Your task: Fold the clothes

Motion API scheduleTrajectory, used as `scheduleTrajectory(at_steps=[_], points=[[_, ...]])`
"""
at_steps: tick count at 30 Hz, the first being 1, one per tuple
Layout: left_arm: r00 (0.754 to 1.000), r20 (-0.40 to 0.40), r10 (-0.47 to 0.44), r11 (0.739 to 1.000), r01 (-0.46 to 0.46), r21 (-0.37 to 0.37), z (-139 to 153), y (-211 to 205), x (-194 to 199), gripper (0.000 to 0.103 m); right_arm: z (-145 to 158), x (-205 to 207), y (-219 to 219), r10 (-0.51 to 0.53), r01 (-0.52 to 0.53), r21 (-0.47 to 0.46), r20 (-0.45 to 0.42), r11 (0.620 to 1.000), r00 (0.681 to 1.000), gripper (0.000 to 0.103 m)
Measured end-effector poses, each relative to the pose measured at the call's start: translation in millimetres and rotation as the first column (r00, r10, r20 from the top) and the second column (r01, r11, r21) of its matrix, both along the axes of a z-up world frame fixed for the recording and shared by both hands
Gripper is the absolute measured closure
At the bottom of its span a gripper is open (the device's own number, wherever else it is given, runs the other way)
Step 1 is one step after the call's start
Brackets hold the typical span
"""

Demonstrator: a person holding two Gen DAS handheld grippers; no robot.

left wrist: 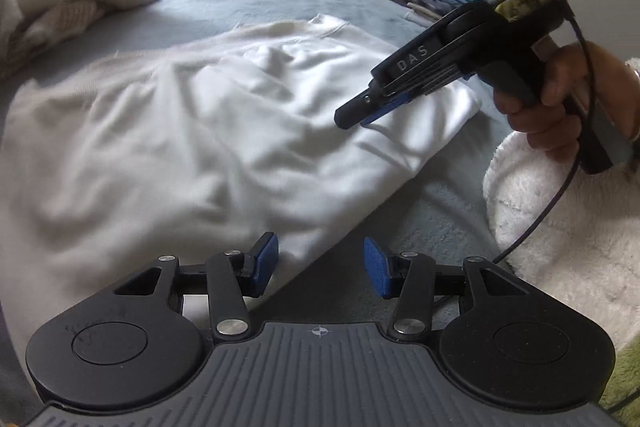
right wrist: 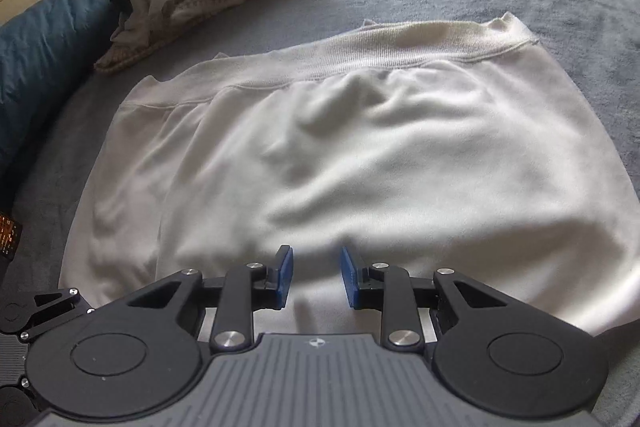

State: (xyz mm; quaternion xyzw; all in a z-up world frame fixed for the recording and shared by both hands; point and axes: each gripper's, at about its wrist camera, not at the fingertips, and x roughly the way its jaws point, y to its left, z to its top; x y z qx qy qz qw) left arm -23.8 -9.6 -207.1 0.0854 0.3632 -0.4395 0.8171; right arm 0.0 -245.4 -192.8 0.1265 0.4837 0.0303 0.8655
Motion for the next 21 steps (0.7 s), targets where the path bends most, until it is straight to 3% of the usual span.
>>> scheduleTrajectory(at_steps=[6,12,14,18,21], points=[[0.998,0.025,0.056,0.998,-0.055,-0.024,-5,-15,22,0.055,5,4,0,-0.008,0.009,-0.031,0.038,0.999,0.999,0.074],[0.993,0.037,0.108,0.994,-0.107,-0.034,-18,-35,43,0.053,0,-1,-18,-0.102,0.103,-0.040,0.021,0.994,0.995,0.074],[0.998,0.013,0.069,0.995,-0.068,-0.071,-16,-36,36,0.047,2,-2,-28,-0.151,0.153,-0.041,0.035,0.987,0.988,0.074],[1.000,-0.020,-0.010,0.991,0.008,-0.136,-10,-38,20,0.048,0,5,-37,-0.191,0.191,-0.009,0.041,0.982,0.981,0.074],[0.999,0.034,0.014,0.990,-0.009,-0.137,-6,-39,15,0.048,-3,10,-31,-0.157,0.157,0.009,0.058,0.988,0.986,0.074]])
